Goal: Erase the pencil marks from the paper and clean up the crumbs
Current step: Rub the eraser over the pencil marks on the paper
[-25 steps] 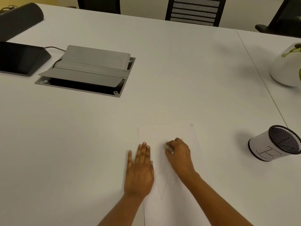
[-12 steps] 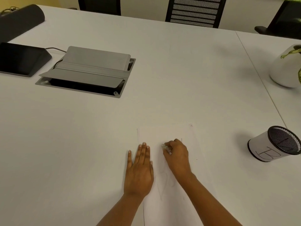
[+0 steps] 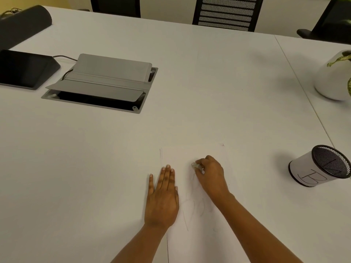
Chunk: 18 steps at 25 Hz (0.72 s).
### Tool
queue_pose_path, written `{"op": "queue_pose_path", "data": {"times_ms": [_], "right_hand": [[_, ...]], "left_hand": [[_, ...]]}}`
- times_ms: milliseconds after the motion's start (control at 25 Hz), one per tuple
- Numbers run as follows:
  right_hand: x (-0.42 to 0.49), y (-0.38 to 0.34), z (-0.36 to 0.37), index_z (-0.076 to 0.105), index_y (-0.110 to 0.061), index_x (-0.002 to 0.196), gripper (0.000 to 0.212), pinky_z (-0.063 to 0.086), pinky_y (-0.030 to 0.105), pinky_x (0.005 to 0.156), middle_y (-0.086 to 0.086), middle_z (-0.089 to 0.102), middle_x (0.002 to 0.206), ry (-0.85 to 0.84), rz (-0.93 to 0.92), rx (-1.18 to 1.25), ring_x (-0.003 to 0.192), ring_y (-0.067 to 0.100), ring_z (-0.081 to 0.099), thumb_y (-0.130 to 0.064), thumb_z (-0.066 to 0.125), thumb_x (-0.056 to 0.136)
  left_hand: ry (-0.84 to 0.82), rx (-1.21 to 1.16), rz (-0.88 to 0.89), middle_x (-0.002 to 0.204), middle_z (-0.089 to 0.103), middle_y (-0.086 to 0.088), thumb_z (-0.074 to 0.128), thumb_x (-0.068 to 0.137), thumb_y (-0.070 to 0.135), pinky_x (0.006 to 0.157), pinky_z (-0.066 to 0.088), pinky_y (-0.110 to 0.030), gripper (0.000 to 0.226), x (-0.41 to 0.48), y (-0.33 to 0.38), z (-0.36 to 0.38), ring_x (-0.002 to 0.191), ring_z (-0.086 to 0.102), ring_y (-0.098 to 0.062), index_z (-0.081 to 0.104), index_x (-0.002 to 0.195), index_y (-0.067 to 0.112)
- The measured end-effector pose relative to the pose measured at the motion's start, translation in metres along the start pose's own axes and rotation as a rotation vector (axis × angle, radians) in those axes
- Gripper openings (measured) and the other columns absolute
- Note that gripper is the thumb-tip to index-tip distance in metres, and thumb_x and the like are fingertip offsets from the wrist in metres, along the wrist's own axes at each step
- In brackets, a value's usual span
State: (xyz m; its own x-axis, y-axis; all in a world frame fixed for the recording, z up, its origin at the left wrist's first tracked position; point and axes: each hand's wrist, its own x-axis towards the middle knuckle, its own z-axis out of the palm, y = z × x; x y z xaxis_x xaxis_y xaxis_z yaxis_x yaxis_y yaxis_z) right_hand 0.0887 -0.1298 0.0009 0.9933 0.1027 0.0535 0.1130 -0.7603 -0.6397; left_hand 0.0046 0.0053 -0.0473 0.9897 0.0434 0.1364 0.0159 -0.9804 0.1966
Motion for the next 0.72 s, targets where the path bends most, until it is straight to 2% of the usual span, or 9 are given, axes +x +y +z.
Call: {"op": "queue_pose_path", "data": {"times_ms": [80, 160, 240, 320, 400, 520, 720], "right_hand": [[-0.015, -0.005, 0.002, 0.066, 0.000, 0.095, 0.015, 0.036, 0.016, 0.066, 0.013, 0.060, 0.084, -0.046, -0.044, 0.008, 0.075, 0.019, 0.054, -0.007, 0.056, 0.086], [-0.038, -0.009, 0.006, 0.066, -0.001, 0.096, 0.015, 0.033, 0.007, 0.063, 0.013, 0.061, 0.084, -0.076, -0.109, 0.018, 0.077, 0.015, 0.053, -0.006, 0.057, 0.085], [-0.052, -0.009, 0.007, 0.066, -0.002, 0.098, 0.017, 0.027, 0.000, 0.068, 0.012, 0.063, 0.087, -0.062, -0.113, 0.035, 0.079, 0.010, 0.049, -0.009, 0.060, 0.084], [-0.044, -0.007, 0.005, 0.066, -0.002, 0.098, 0.017, 0.028, 0.002, 0.066, 0.008, 0.058, 0.082, -0.054, -0.091, 0.032, 0.077, 0.011, 0.048, -0.010, 0.059, 0.084], [-0.026, -0.003, 0.005, 0.066, -0.001, 0.097, 0.016, 0.032, 0.010, 0.063, 0.004, 0.053, 0.078, -0.020, -0.051, 0.031, 0.074, 0.013, 0.048, -0.009, 0.058, 0.085], [-0.008, -0.002, 0.002, 0.065, 0.001, 0.098, 0.016, 0.035, 0.018, 0.068, 0.012, 0.059, 0.083, 0.034, 0.009, 0.015, 0.075, 0.013, 0.048, -0.006, 0.057, 0.086], [-0.056, -0.013, 0.010, 0.067, -0.001, 0.093, 0.013, 0.039, 0.016, 0.066, 0.012, 0.063, 0.080, -0.037, -0.113, 0.023, 0.074, 0.014, 0.052, -0.006, 0.060, 0.083]], "left_hand": [[0.003, -0.001, -0.001, 0.139, 0.045, -0.012, 0.006, 0.098, 0.028, 0.109, 0.013, -0.046, 0.057, 0.000, 0.000, 0.001, 0.129, 0.042, -0.025, 0.043, 0.134, 0.003], [0.002, -0.001, -0.004, 0.139, 0.045, -0.012, 0.007, 0.098, 0.027, 0.109, 0.012, -0.046, 0.057, 0.000, 0.001, 0.001, 0.129, 0.042, -0.024, 0.044, 0.133, 0.003], [0.000, -0.003, -0.004, 0.139, 0.045, -0.012, 0.009, 0.097, 0.028, 0.109, 0.012, -0.045, 0.056, 0.000, 0.000, 0.002, 0.130, 0.041, -0.024, 0.044, 0.134, 0.003], [0.002, -0.003, -0.003, 0.140, 0.045, -0.012, 0.009, 0.097, 0.028, 0.109, 0.012, -0.045, 0.056, 0.000, 0.000, 0.002, 0.130, 0.041, -0.024, 0.043, 0.134, 0.003], [-0.006, -0.012, 0.000, 0.140, 0.044, -0.012, 0.009, 0.098, 0.028, 0.109, 0.013, -0.046, 0.056, 0.000, 0.000, 0.002, 0.130, 0.041, -0.024, 0.042, 0.134, 0.003], [0.004, -0.012, 0.001, 0.140, 0.044, -0.012, 0.008, 0.098, 0.029, 0.109, 0.012, -0.045, 0.056, -0.001, 0.000, 0.001, 0.130, 0.042, -0.025, 0.042, 0.135, 0.003], [-0.001, -0.020, -0.001, 0.139, 0.046, -0.012, 0.007, 0.098, 0.029, 0.109, 0.012, -0.045, 0.057, 0.000, 0.000, 0.002, 0.129, 0.043, -0.024, 0.043, 0.133, 0.003]]}}
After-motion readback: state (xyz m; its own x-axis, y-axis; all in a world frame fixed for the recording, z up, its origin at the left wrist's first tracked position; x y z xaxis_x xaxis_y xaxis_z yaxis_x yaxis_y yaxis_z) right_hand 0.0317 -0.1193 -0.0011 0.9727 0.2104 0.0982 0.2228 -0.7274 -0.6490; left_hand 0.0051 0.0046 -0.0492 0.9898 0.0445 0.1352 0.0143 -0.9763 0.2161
